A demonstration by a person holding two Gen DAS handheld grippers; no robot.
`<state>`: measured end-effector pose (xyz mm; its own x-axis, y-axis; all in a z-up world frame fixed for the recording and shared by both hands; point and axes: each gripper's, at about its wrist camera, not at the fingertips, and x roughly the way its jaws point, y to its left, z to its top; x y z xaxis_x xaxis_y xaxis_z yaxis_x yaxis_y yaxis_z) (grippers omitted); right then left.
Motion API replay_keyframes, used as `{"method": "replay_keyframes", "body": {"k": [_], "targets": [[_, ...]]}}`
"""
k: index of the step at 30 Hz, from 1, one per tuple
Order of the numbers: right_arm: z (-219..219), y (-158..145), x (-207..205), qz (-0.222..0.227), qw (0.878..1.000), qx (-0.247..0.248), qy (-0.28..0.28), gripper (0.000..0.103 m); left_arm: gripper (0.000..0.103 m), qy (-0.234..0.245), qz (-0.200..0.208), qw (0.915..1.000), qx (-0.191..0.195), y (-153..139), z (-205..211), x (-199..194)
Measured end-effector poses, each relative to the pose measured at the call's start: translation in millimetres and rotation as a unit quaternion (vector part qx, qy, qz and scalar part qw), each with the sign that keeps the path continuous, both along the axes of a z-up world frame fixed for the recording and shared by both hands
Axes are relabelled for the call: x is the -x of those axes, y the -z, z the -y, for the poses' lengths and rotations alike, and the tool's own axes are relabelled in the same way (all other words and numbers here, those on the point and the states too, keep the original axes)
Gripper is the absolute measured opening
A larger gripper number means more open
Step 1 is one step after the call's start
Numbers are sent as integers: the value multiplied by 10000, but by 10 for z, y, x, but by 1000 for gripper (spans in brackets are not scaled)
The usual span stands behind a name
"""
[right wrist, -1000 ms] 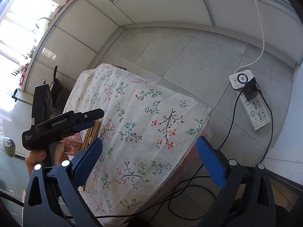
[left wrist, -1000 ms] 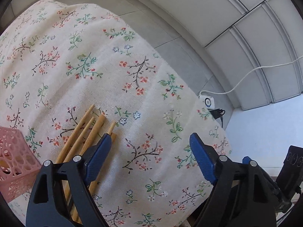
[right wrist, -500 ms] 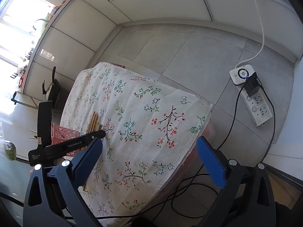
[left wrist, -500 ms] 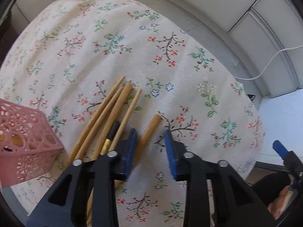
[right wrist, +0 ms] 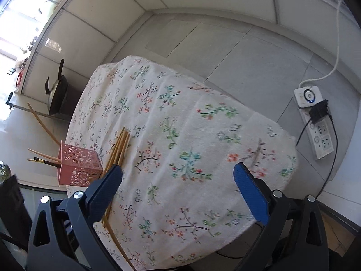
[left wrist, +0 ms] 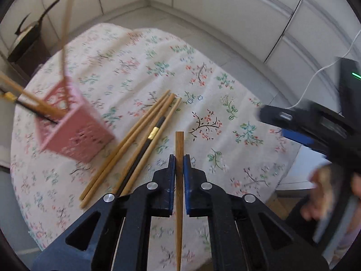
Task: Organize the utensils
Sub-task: 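Lift the chopstick with the left tool toward the cup while the right tool grasps a wooden chopstick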
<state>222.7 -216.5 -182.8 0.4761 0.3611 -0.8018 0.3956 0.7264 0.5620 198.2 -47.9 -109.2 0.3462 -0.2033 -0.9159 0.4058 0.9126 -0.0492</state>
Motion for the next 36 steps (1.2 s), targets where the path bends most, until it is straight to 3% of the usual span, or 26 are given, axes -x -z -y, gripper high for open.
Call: {"method": "replay_keyframes", "body": {"k": [6,12,14,16,20,23,25,30,36], "targets": [[-440,118,-499,-464,9988,-98,-92,92,6,-402,725,9957,412,-606,-428,380],[-810,292,-866,-994,9949,145,-113,49,6,-472,1261,9880,754,-932,-784,668],[-866,259,-914,-938,9947,428,-2,47,6,-498,1408,9849,872,-1034,-862,734],[-934,261,-979,-973,9938,528,-8,31,6,-497,1514,9823,986,-1119,-947,780],[-1061,253,-1065,-1059,9896,973,-65,30,6,-574,1621,9786,1134,-1215,-1109,841],[-1173,233,-1072,-1030,9852,1364,-115,29,6,-693,1652,9760,1235,-1246,-1206,844],[-1208,239,-1084,-960,9831,1556,-123,15,6,-781,1673,9745,1275,-1262,-1255,829],[-982,276,-1006,-654,9939,872,165,5,6,-932,1740,9711,1341,-1276,-1344,814],[-762,-65,-730,30,9946,1021,178,5,6,-1074,1890,9688,1193,-1291,-1346,825]]}}
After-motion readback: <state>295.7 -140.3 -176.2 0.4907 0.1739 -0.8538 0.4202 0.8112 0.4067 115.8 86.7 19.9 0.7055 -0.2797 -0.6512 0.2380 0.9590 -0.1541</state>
